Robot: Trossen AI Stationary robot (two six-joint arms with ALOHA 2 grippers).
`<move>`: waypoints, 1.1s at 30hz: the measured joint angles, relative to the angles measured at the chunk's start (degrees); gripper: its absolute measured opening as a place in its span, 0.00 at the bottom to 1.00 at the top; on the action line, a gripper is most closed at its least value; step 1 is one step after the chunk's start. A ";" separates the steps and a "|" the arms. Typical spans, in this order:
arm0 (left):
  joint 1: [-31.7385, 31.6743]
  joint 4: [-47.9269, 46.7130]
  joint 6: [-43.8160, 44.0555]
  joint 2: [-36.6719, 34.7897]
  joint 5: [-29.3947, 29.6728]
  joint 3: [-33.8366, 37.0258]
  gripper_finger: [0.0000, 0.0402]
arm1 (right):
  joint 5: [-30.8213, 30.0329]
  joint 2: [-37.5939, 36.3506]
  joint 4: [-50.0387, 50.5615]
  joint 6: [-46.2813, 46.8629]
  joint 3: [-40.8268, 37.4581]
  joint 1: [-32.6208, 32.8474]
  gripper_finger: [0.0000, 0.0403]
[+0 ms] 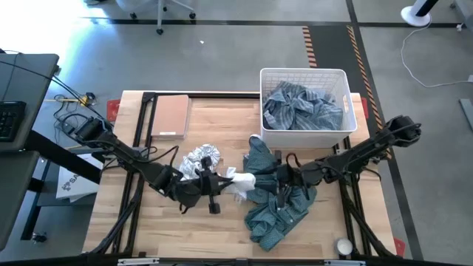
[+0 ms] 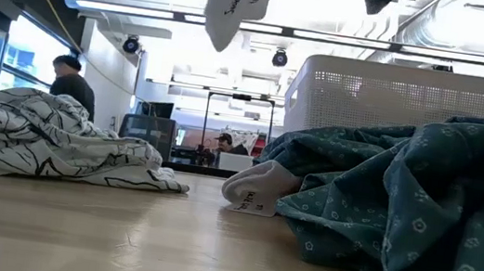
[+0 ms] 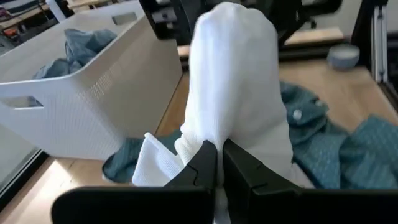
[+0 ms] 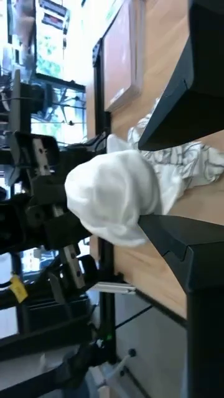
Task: Sort clothes
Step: Put the white socks into the white laundry bin
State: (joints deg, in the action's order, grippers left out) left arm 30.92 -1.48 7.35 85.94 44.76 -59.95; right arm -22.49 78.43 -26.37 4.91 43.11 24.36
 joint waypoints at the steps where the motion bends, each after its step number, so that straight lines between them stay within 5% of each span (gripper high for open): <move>1: 0.00 0.69 -0.06 0.08 0.02 -0.02 0.02 | 0.31 0.40 -0.91 -0.03 0.00 0.00 0.44; 12: -0.85 4.95 -1.13 2.54 -0.93 0.00 0.02 | 8.92 5.56 -13.37 -2.19 0.00 -1.45 0.41; 19: -0.90 4.79 -0.57 3.45 -0.75 0.00 0.03 | 9.30 5.60 -11.49 0.71 0.00 -2.66 0.06; 22: -0.90 4.55 -0.53 3.45 0.26 0.00 0.05 | 8.44 5.46 -10.64 0.86 0.00 -2.72 0.04; 29: 0.81 -6.10 7.22 2.25 5.22 -0.06 0.16 | -5.34 -5.00 -3.52 -10.23 0.00 -0.83 0.02; 33: 1.54 -10.69 12.03 2.22 5.82 -0.04 0.19 | -20.29 -14.86 7.84 -16.24 0.00 -0.77 0.01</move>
State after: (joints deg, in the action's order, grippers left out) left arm 32.46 -12.17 19.39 88.16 50.58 -59.99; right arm -42.78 63.57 -18.54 -11.33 43.11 23.59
